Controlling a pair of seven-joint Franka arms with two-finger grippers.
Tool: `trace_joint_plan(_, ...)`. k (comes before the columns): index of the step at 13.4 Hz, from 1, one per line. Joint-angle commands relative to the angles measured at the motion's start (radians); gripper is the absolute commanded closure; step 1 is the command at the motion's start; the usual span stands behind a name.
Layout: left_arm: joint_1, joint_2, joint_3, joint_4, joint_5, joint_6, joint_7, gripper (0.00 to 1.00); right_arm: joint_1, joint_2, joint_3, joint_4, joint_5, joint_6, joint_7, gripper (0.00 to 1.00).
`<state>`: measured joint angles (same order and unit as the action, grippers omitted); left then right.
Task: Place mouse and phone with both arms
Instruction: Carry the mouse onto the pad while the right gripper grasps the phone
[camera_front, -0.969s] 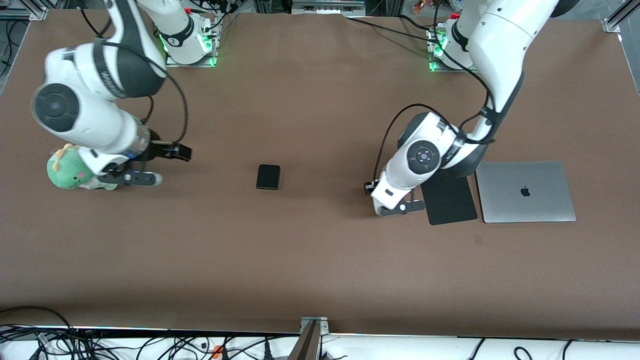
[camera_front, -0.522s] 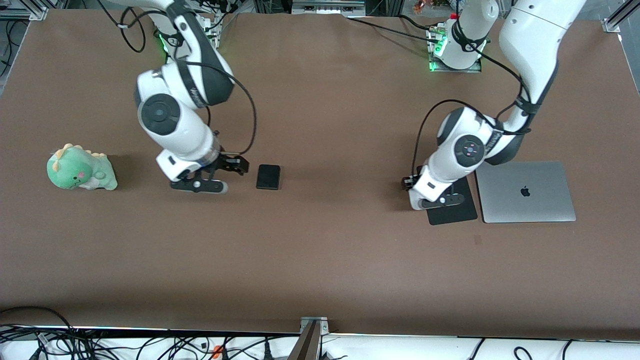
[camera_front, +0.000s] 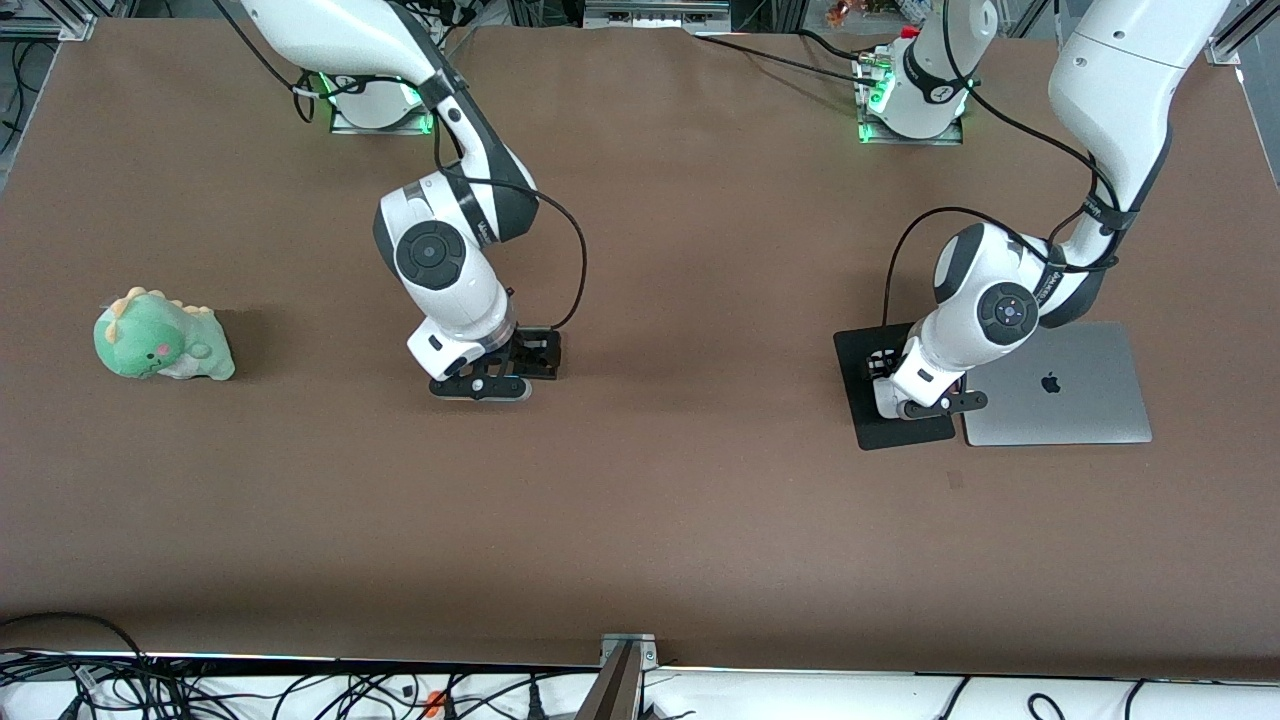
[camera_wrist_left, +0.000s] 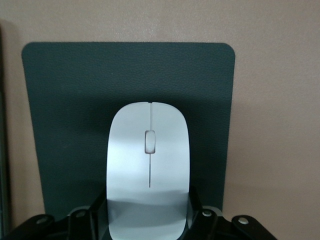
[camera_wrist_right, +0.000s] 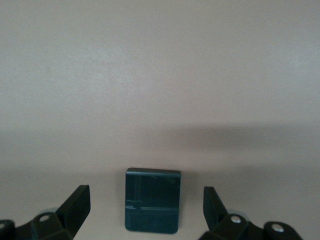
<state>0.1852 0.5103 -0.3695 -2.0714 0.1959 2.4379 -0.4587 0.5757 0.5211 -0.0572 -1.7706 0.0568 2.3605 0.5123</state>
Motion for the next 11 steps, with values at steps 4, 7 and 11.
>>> trace_joint_plan(4, 0.039, -0.012, -0.014, -0.024, 0.076, 0.013, 0.003, 0.32, 0.059, 0.023, -0.010, -0.148, 0.006, 0.210, 0.058, 0.00)
trace_joint_plan(7, 0.063, -0.016, -0.015, -0.012, 0.074, 0.012, 0.047, 0.00, 0.078, 0.060, -0.015, -0.159, 0.001, 0.264, 0.072, 0.00)
trace_joint_plan(11, 0.072, -0.140, -0.019, 0.005, 0.059, -0.028, 0.045, 0.00, 0.078, 0.069, -0.024, -0.181, -0.011, 0.286, 0.066, 0.00)
